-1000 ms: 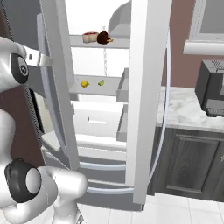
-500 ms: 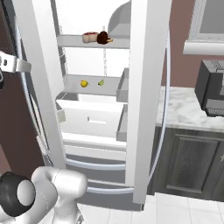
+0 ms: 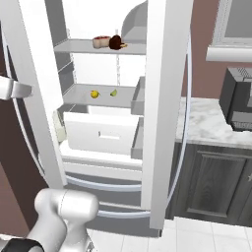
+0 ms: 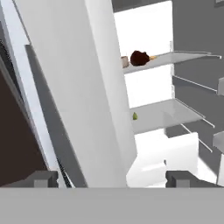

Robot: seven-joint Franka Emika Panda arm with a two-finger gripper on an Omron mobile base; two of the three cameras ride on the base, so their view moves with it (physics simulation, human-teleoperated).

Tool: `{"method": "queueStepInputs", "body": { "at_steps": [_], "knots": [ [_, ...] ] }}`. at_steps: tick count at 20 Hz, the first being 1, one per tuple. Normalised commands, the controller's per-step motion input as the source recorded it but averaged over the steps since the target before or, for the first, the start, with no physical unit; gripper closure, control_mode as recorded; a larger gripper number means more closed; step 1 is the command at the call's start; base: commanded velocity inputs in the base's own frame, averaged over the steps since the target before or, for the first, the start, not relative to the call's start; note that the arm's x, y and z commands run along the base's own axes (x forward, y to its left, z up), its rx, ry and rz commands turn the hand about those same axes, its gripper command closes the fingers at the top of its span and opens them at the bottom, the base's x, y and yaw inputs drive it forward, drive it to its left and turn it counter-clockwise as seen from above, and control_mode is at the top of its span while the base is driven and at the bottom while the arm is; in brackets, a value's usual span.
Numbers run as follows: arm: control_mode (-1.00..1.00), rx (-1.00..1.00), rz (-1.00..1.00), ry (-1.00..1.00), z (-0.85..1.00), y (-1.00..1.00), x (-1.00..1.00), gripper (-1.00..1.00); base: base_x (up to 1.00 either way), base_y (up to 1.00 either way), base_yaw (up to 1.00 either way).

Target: Gather the lemon wedge and lemon from the fridge and place them on a tray on the dining counter. Then gather the steaks from the fridge and place them on the other tray.

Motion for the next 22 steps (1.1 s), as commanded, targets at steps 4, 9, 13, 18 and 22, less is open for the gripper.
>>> {"method": "queueStepInputs", "body": {
  "at_steps": [4, 9, 13, 18, 22],
  "knots": [
    [-1.0, 0.26, 0.0, 0.0, 0.0, -1.0, -0.3, -1.0, 0.0, 0.0, 0.0],
    [-1.0, 0.32, 0.0, 0.0, 0.0, -0.95, -0.01, -1.0, 0.0, 0.0, 0.0],
    [-1.0, 0.35, 0.0, 0.0, 0.0, -0.67, 0.08, -1.0, 0.0, 0.0, 0.0],
    [-1.0, 0.31, 0.0, 0.03, 0.0, -0.22, 0.4, -1.0, 0.0, 0.0, 0.0],
    [-1.0, 0.2, 0.0, 0.09, 0.0, 0.0, 0.63, -1.0, 0.0, 0.0, 0.0]
  ]
}}
